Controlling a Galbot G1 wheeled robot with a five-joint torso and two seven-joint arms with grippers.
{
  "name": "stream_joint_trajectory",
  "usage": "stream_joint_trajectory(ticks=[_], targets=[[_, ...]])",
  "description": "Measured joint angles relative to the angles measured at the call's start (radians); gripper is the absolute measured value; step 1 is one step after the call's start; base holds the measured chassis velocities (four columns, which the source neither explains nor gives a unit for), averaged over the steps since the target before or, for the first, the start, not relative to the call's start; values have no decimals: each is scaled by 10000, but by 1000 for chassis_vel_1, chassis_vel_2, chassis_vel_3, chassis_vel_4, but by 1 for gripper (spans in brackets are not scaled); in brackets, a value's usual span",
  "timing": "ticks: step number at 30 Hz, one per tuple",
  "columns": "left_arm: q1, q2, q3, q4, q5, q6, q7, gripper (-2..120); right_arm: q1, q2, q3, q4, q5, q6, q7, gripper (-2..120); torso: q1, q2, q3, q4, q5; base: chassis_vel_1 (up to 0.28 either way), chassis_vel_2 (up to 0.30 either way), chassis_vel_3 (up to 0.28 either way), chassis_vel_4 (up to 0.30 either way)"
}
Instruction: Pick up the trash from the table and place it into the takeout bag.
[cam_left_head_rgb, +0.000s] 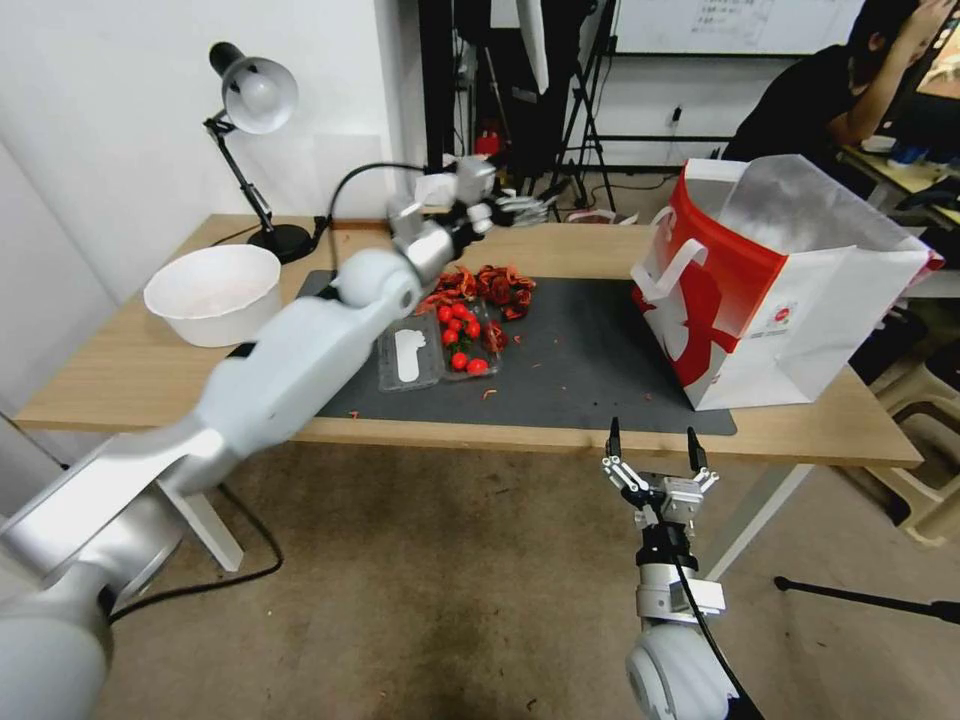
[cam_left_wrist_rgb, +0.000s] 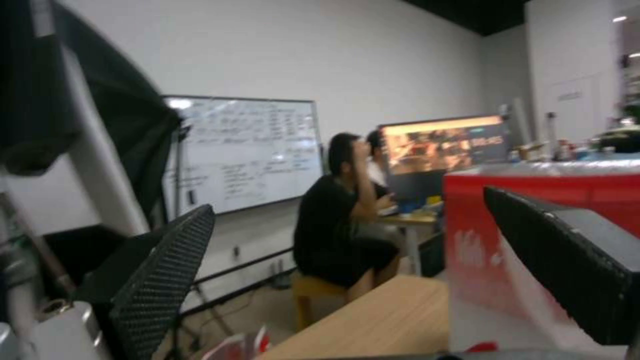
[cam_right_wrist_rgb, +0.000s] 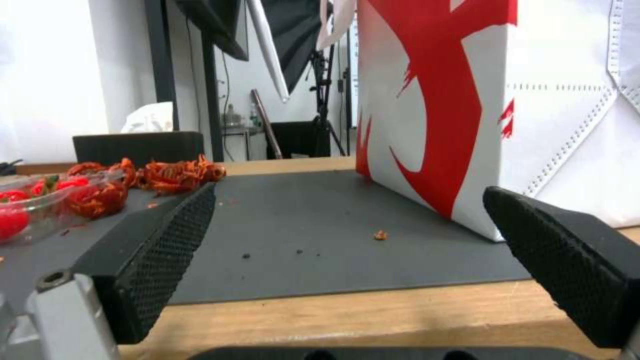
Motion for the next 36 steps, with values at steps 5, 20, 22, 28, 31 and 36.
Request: stream_joint_trajectory(ticks=[5, 20, 22, 28, 31, 36], targets=[[962, 536, -669, -705, 205, 93, -259, 100, -47, -21, -14, 5, -48, 2, 3, 100, -1, 0, 0, 1, 1, 0, 0, 0, 0], [4541, 1612, -3012, -2734, 928, 344, -1199, 100, -138, -8, -162, 100, -314, 4, 31, 100, -2, -1, -1, -1, 1, 0, 0, 0, 0], [5342, 1723, -3633, -3316, 1125, 520, -1515, 100, -162, 5, -184, 105, -362, 8, 43, 100, -2, -1, 0, 0, 2, 0, 0, 0, 0], [6469, 1779, -4299, -4085, 1702, 548, -2068, 100, -194, -4, -210, 106, -385, 34, 47, 100, -2, -1, 0, -1, 1, 0, 0, 0, 0], [7525, 1624, -4970, -4631, 2358, 508, -2423, 100, -220, -20, -223, 106, -389, 61, 49, 100, -2, -1, -1, 0, 2, 0, 0, 0, 0], [8237, 1376, -5371, -4851, 2801, 347, -2578, 100, -257, -29, -231, 116, -393, 72, 48, 100, -2, -1, -1, 0, 3, 0, 0, 0, 0]])
